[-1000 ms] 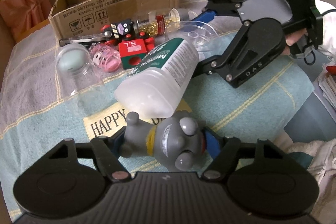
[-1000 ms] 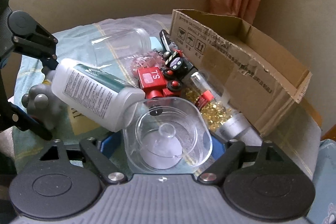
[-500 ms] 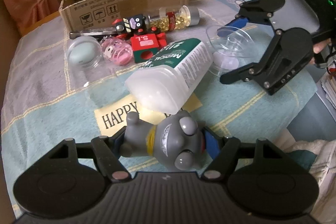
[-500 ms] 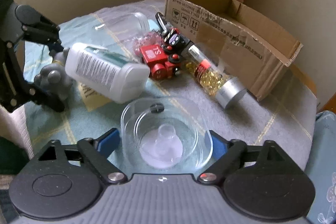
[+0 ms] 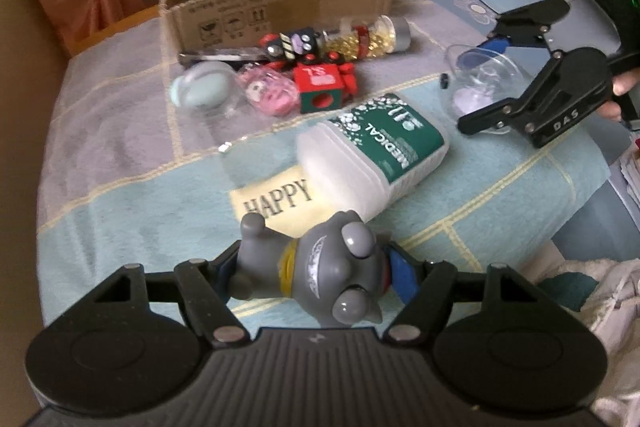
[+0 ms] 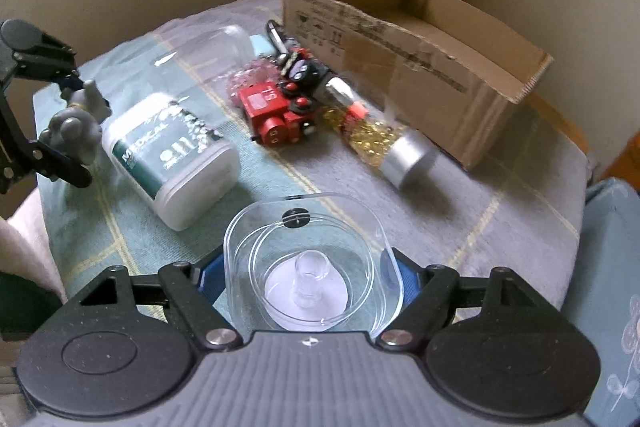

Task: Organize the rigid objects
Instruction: 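Carry both items into the cardboard box and open both tools to release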

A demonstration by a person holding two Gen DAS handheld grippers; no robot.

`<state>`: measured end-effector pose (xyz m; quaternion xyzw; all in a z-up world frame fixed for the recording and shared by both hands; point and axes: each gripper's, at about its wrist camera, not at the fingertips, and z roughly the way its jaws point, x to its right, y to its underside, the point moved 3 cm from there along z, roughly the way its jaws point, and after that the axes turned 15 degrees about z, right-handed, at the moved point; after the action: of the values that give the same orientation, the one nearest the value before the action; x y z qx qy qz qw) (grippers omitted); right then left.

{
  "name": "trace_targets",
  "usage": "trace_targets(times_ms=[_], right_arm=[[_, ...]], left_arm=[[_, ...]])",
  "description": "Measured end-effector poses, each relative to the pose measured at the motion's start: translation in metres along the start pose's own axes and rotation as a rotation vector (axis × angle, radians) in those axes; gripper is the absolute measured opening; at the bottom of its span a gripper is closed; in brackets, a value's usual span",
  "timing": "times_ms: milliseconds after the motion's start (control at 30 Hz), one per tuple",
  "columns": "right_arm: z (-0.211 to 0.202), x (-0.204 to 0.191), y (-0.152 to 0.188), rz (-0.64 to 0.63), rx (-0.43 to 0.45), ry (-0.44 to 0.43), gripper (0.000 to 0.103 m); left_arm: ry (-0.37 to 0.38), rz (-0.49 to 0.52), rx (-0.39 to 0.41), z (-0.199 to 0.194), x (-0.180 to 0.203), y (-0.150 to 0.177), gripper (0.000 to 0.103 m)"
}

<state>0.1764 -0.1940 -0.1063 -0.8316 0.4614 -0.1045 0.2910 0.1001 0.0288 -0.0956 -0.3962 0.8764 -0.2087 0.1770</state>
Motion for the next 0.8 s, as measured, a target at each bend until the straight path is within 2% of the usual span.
trace_targets(times_ms=[133, 300, 433, 667, 800], right_arm=[[-0.01, 0.005, -0.008, 0.011, 0.013, 0.0, 0.084], [-0.024, 0.007, -0.03, 0.015, 0.056, -0.007, 0.084], [-0.031, 0.014, -0.059, 0.034, 0.103, 0.012, 0.084], [-0.033, 0.025, -0.119, 0.072, 0.183, 0.058, 0.084], [-0.025, 0.033, -0.151, 0.084, 0.206, 0.073, 0.084]], left_arm=[[-0.007, 0.004, 0.0, -0.012, -0.008, -0.005, 0.072], [-0.017, 0.0, 0.042, -0.026, -0.025, -0.026, 0.072], [-0.038, -0.004, 0.085, -0.032, -0.045, -0.05, 0.072], [-0.125, 0.008, 0.137, -0.032, -0.087, -0.099, 0.072], [-0.137, -0.005, 0.149, -0.027, -0.111, -0.12, 0.072]])
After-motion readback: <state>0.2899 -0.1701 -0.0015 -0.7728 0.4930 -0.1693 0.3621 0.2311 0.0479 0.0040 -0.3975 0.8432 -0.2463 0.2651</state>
